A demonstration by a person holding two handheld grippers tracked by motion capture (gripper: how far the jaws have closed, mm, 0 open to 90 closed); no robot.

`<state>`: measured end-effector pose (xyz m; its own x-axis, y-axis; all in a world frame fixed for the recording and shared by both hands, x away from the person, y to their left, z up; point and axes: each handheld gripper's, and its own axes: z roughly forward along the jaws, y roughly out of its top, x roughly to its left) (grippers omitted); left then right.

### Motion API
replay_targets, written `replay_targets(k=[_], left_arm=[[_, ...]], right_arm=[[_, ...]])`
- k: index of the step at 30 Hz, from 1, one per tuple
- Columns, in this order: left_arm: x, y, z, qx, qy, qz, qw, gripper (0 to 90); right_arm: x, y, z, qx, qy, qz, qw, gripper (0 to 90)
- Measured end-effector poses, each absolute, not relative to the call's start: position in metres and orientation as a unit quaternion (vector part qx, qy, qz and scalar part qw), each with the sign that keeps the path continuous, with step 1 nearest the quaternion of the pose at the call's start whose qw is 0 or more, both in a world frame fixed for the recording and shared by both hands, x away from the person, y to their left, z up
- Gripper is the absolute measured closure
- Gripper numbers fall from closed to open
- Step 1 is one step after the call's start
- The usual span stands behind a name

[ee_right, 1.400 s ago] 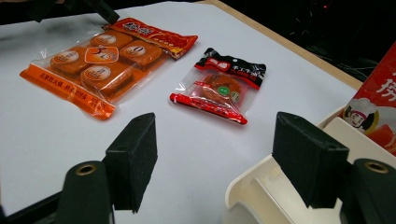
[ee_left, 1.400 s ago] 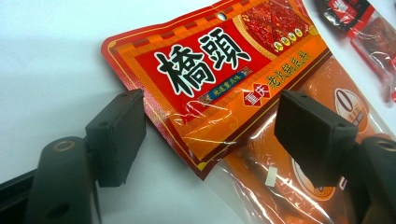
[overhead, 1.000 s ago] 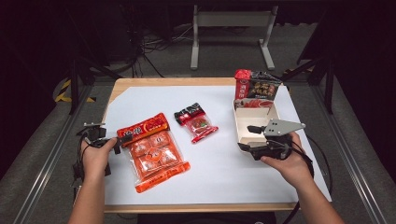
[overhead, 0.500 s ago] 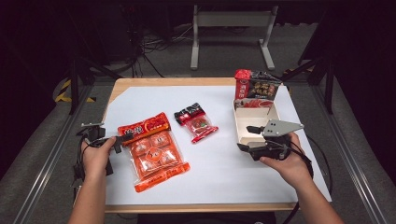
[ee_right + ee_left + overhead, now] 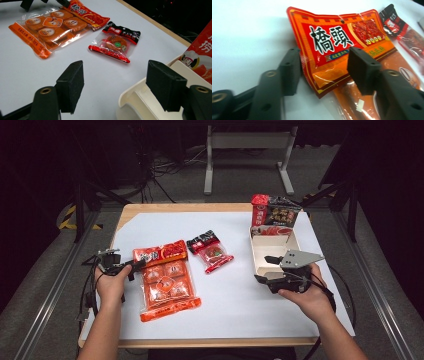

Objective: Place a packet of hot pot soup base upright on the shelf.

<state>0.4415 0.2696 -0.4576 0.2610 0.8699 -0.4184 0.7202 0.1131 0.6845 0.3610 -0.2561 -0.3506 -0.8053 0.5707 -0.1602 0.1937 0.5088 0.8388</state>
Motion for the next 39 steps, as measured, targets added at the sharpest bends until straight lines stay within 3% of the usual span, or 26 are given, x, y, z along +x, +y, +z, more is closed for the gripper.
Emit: replay_targets(k=[6, 7, 14, 22, 26, 27, 30, 35, 39], left_arm=[[0.446, 0.265, -0.461, 0.666, 0.595, 0.100, 0.438, 56.2], [0.446, 0.266, -0.461, 0.665, 0.597, 0.100, 0.438, 63.2], [0.449, 0.267, -0.459, 0.672, 0.581, 0.102, 0.448, 84.3], [0.461, 0.257, -0.461, 0.687, 0.572, 0.093, 0.438, 60.2], [0.462, 0.257, -0.461, 0.684, 0.575, 0.087, 0.440, 78.1], [0.461, 0.258, -0.461, 0.681, 0.578, 0.084, 0.442, 78.1], [0.461, 0.260, -0.461, 0.680, 0.574, 0.086, 0.447, 89.5], [0.457, 0.256, -0.455, 0.694, 0.547, 0.118, 0.452, 90.0], [0.451, 0.259, -0.445, 0.688, 0.532, 0.128, 0.477, 90.0]], right_arm=[[0.360, -0.256, -0.351, 0.227, 0.841, 0.440, 0.215, 31.1], [0.360, -0.256, -0.351, 0.227, 0.842, 0.440, 0.215, 31.1], [0.359, -0.257, -0.352, 0.229, 0.842, 0.438, 0.216, 31.1], [0.357, -0.257, -0.353, 0.230, 0.843, 0.436, 0.215, 31.1], [0.357, -0.258, -0.354, 0.231, 0.843, 0.434, 0.216, 31.1], [0.356, -0.258, -0.354, 0.232, 0.843, 0.434, 0.216, 31.1], [0.356, -0.258, -0.354, 0.233, 0.843, 0.433, 0.217, 31.1], [0.356, -0.258, -0.354, 0.232, 0.843, 0.434, 0.217, 31.5], [0.357, -0.257, -0.355, 0.225, 0.844, 0.437, 0.215, 39.2]])
